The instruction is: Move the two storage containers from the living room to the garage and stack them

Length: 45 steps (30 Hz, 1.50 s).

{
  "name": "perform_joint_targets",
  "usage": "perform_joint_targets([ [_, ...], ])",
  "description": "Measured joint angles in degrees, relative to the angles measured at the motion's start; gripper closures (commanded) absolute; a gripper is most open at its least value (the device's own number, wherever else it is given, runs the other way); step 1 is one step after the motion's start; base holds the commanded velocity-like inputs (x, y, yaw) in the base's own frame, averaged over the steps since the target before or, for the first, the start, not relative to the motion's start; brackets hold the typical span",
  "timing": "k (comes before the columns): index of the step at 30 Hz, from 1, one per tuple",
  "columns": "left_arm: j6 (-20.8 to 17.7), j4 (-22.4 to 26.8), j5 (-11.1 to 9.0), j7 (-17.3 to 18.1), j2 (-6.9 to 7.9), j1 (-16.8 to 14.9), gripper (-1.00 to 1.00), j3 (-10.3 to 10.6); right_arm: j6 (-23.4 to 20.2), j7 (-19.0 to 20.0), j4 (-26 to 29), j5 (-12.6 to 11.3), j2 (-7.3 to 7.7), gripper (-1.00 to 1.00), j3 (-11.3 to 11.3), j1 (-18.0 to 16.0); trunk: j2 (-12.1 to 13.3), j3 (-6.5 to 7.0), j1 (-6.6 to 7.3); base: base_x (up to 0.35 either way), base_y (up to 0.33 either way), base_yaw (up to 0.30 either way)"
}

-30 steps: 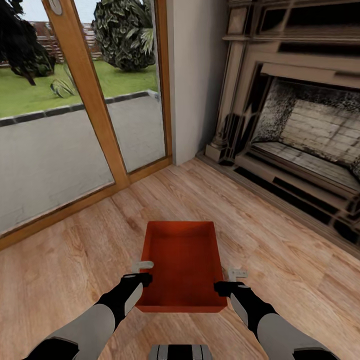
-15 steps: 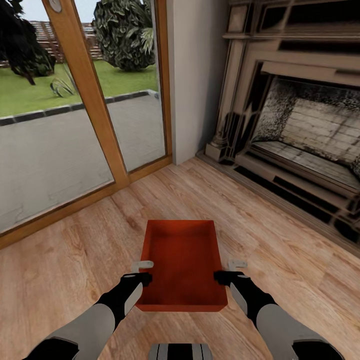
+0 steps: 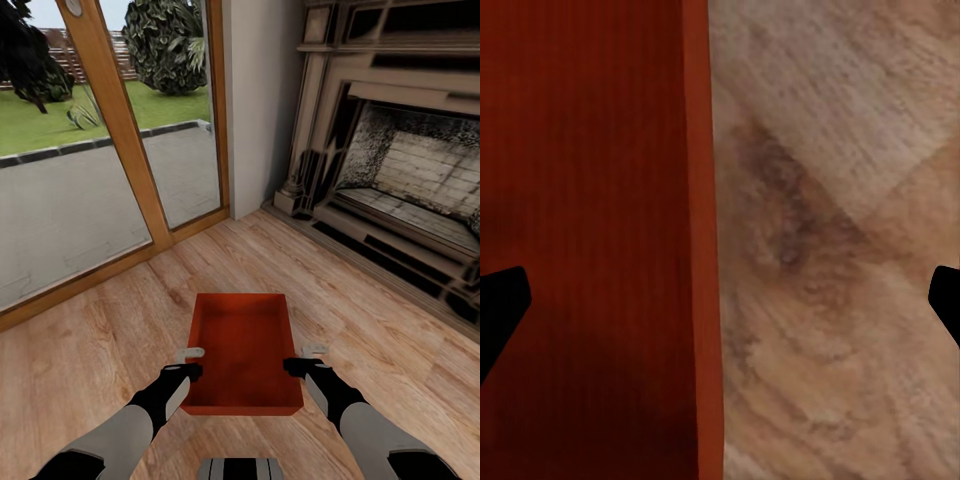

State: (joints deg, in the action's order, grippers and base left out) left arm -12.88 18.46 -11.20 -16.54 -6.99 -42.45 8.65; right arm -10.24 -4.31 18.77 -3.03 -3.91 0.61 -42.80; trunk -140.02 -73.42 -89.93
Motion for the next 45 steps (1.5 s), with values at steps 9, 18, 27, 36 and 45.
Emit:
perform_joint_targets([
  [9, 0.0, 0.0, 0.0, 0.0, 0.0, 0.0, -1.0, 0.0, 0.4, 0.2, 0.0, 0.3, -0.12, -1.0, 0.0, 0.0, 0.0, 0.0, 0.0, 0.0, 0.0, 0.0],
  [18, 0.0, 0.0, -0.1, 0.0, 0.0, 0.0, -1.0, 0.1, 0.4, 0.2, -0.1, 0.3, -0.12, -1.0, 0.0, 0.0, -2.4, -1.07, -1.31, 0.0, 0.0, 0.0],
  [27, 0.0, 0.0, 0.0, 0.0, 0.0, 0.0, -1.0, 0.1, 0.5, 0.2, -0.1, 0.3, -0.12, -1.0, 0.1, 0.0, -3.2, -1.44, -1.76, 0.0, 0.0, 0.0],
  [36, 0.0, 0.0, -0.1, 0.0, 0.0, 0.0, -1.0, 0.0, 0.6, 0.2, -1.0, 0.2, -0.12, -1.0, 0.0, 0.0, -3.2, -1.44, -1.76, 0.0, 0.0, 0.0],
  [45, 0.0, 0.0, -0.1, -0.1, 0.0, 0.0, -1.0, 0.0, 1.2, 0.2, -2.0, 0.0, -0.15, -1.0, -0.1, 0.0, -3.2, -1.44, -1.76, 0.0, 0.0, 0.0],
])
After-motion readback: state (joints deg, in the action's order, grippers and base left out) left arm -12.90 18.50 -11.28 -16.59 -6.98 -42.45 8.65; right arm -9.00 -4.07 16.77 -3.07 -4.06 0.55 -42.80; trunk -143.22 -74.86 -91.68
